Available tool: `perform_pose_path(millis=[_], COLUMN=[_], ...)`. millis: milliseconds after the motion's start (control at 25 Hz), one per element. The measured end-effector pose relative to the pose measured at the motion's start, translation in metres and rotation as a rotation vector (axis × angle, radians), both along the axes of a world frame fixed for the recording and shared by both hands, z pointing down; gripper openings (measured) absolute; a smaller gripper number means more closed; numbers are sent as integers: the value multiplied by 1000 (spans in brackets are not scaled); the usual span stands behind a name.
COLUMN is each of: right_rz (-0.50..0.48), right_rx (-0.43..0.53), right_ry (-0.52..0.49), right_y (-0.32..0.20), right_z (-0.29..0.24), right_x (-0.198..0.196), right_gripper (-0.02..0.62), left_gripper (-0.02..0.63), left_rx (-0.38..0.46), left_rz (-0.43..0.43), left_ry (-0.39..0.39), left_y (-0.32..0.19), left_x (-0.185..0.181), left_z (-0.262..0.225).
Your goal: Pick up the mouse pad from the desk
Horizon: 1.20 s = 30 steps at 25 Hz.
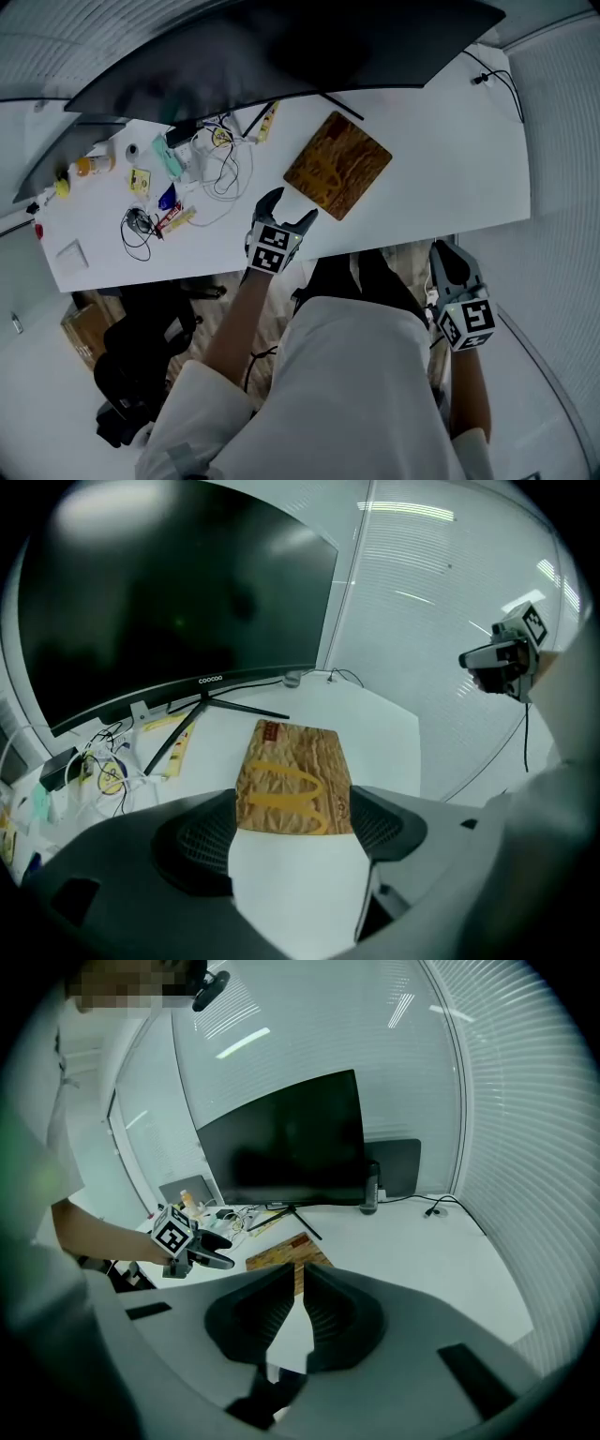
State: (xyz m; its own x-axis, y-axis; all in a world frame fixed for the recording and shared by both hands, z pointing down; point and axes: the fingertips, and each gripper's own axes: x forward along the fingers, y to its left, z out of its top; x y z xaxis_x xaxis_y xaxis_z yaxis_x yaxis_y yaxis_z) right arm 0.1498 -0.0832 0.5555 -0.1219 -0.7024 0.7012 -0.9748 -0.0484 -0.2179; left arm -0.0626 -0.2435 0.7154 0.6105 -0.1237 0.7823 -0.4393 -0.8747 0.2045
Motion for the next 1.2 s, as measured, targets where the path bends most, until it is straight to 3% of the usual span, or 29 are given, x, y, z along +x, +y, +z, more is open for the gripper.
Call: perform_pose_path(millis=[360, 720, 920, 1200], right_rz=[50, 92, 100, 118], right_rx=[-48, -79, -84, -97], right_ry=[-15, -30, -33, -38], right_y=[16, 25, 28, 29], right_z=[19, 31, 34, 37], right_x=[-6, -7, -9, -11], right_gripper=[48, 48, 48, 48], left_gripper=[373, 392, 397, 393], left_rx=[51, -34, -70, -57], left_rz=[98, 244, 251, 239], left_ry=[-153, -291, -333, -348], left_y=[-29, -29, -28, -29], left_x=[6, 4, 2, 3], left_z=[58, 98, 109, 107])
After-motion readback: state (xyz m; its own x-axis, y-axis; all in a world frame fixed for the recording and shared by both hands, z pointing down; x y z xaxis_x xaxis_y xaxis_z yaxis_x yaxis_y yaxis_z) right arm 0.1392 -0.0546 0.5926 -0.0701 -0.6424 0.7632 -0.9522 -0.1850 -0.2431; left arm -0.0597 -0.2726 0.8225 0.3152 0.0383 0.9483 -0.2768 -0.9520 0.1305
